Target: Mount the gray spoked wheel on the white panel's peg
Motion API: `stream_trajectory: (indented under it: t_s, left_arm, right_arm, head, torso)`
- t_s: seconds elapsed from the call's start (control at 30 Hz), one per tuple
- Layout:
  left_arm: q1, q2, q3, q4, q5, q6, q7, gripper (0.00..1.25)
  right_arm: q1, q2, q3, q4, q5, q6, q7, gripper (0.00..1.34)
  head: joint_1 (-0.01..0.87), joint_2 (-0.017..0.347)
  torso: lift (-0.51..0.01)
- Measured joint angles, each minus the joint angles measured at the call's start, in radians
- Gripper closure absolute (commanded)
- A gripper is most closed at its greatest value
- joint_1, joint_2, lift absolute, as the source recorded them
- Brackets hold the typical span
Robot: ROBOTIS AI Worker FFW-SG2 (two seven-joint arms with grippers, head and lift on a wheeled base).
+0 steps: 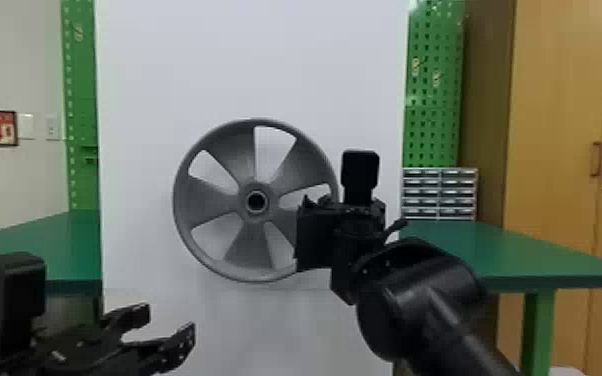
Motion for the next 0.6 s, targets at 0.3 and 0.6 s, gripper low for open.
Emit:
stream_trajectory:
  t_s: [0.3,0.6]
  left_arm:
    - [0.0,0.001,0.0,0.0,0.001,0.0,0.0,0.4]
    - [0.0,0.001,0.0,0.0,0.003,0.0,0.0,0.4]
  right_arm:
    - [0.007,-0.001,-0.022,0.008,0.021,-0.014,0.101,0.1]
    - [0.01,0.0,-0.044,0.018,0.052,-0.02,0.176,0.0]
  head:
    - [0.091,-0.008]
    - [0.091,-0.008]
  torso:
    - [-0.482]
    - [-0.482]
